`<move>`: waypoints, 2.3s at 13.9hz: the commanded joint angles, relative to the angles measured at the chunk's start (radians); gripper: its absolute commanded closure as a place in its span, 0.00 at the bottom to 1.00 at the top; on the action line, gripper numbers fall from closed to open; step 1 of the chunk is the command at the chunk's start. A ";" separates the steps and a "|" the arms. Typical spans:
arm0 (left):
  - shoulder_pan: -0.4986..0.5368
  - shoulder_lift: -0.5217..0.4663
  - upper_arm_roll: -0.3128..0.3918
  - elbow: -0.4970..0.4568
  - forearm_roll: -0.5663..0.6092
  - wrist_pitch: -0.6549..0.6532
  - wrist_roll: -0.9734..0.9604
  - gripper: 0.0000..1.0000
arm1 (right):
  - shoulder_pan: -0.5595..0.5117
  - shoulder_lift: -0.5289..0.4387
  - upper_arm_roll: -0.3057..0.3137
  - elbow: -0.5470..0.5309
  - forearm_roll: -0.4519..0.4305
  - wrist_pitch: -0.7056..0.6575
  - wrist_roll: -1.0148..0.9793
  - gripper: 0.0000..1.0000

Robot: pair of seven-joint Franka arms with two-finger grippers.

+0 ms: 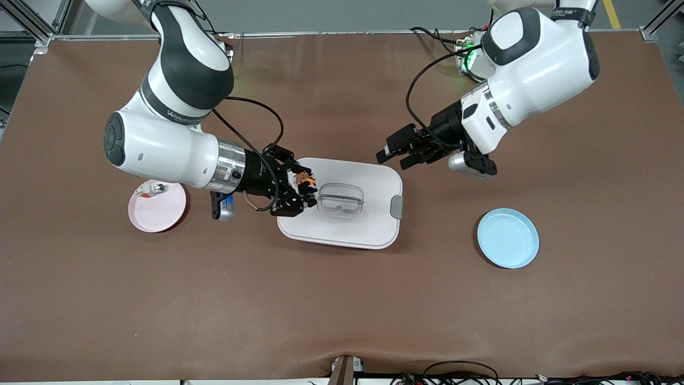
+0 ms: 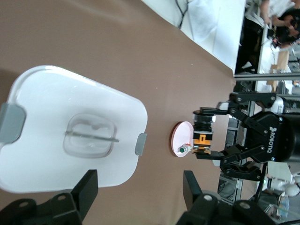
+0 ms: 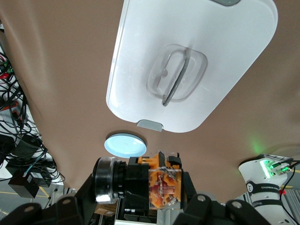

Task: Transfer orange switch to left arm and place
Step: 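Carry the switch over the box while the left gripper reaches toward it, then grasp the switch with the left gripper and open the right gripper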

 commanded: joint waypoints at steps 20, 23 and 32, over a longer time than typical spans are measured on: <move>-0.145 0.321 -0.001 0.253 0.149 0.145 0.023 0.39 | 0.078 0.120 -0.014 0.131 0.019 0.088 0.095 1.00; -0.145 0.335 -0.002 0.278 0.147 0.149 0.017 0.40 | 0.078 0.124 -0.014 0.143 0.019 0.089 0.107 1.00; -0.174 0.374 -0.002 0.313 0.147 0.152 0.014 0.42 | 0.079 0.141 -0.013 0.159 0.019 0.106 0.111 1.00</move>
